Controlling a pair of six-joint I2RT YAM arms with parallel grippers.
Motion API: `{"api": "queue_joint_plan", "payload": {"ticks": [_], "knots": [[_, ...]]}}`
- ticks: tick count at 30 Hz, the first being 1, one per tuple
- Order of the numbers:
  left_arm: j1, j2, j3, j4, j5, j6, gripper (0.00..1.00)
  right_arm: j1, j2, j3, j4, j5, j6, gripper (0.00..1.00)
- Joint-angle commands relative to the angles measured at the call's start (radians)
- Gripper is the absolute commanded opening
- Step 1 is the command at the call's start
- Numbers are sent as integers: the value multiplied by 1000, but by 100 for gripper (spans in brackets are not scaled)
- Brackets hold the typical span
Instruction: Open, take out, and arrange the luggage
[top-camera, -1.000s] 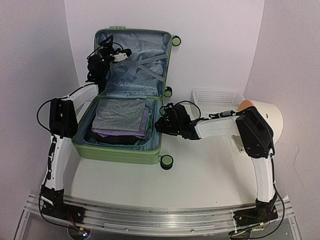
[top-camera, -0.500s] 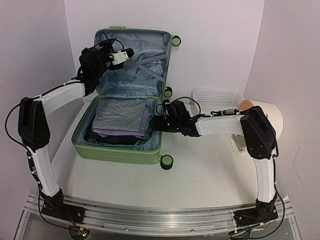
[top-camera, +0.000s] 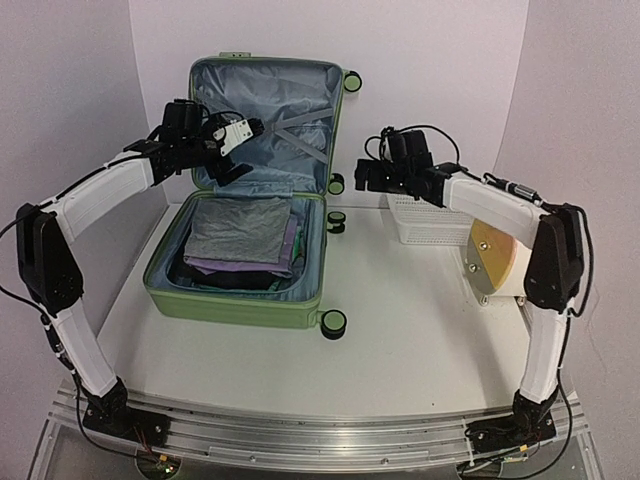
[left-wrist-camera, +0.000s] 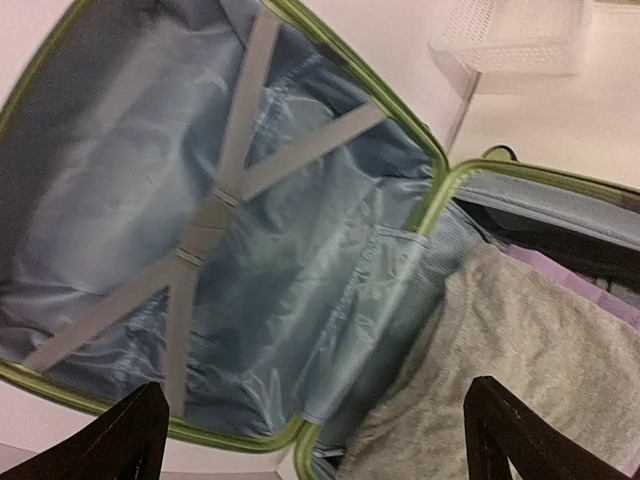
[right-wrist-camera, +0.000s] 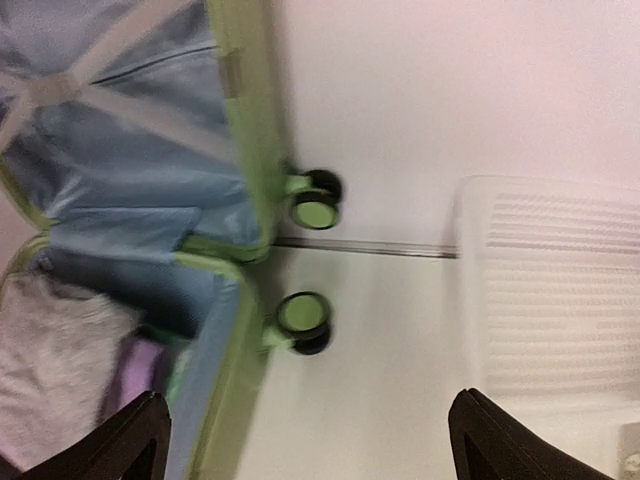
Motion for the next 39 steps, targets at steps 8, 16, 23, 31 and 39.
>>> {"api": "queue_joint_plan", "payload": {"ticks": [8, 16, 23, 31, 39], "knots": [[-32, -86, -163, -188, 82, -201, 100, -159, 450, 421, -272, 84, -356, 97], [-32, -93, -182, -181, 70, -179, 100, -163, 530, 477, -267, -92, -544, 46], [-32, -88, -168, -176, 66, -168, 100, -147, 409, 343, -263, -189, -578, 27], [-35, -70, -141, -167, 84, -174, 100, -87, 345, 306, -203, -251, -538, 8], [-36, -87, -173, -182, 94, -173, 100, -41, 302, 362, -193, -254, -308, 0]]}}
